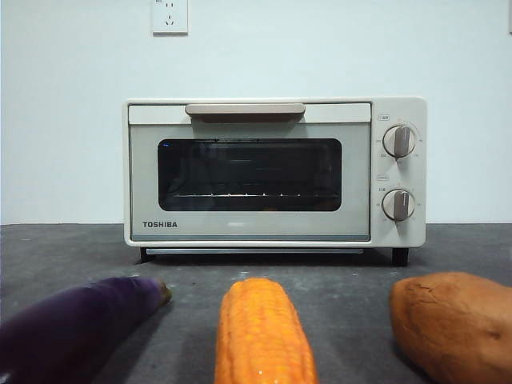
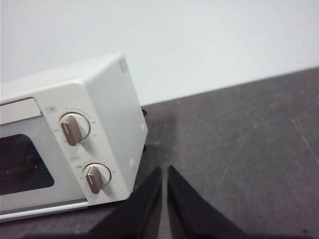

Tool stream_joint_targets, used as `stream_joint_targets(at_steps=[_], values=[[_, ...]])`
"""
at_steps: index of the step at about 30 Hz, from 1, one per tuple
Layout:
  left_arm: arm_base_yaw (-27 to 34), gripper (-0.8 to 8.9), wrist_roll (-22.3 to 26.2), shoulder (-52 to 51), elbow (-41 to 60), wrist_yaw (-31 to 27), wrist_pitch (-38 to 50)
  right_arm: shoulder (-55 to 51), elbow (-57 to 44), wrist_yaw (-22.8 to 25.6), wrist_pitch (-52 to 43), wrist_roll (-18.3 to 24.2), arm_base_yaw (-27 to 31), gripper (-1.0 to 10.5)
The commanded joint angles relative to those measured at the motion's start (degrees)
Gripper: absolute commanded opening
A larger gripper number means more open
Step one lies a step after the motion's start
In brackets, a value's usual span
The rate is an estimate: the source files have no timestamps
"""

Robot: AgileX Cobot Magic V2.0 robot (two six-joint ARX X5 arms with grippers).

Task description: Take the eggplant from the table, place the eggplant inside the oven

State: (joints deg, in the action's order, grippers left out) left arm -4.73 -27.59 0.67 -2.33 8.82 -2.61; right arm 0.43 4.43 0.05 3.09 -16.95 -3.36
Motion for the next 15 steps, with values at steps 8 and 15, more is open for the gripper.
stream_joint_targets(at_steps=[8,15], values=[[0.0,0.06,2.2,9.3,-12.0,-1.0,-7.1,9.0,17.5,1.4,13.1,-1.3,0.1,0.0],[0.0,0.06,5.9,23.2,-24.2,-2.8,-14.7,21.0,31.6,-3.2,21.7,3.8,0.1,0.0]])
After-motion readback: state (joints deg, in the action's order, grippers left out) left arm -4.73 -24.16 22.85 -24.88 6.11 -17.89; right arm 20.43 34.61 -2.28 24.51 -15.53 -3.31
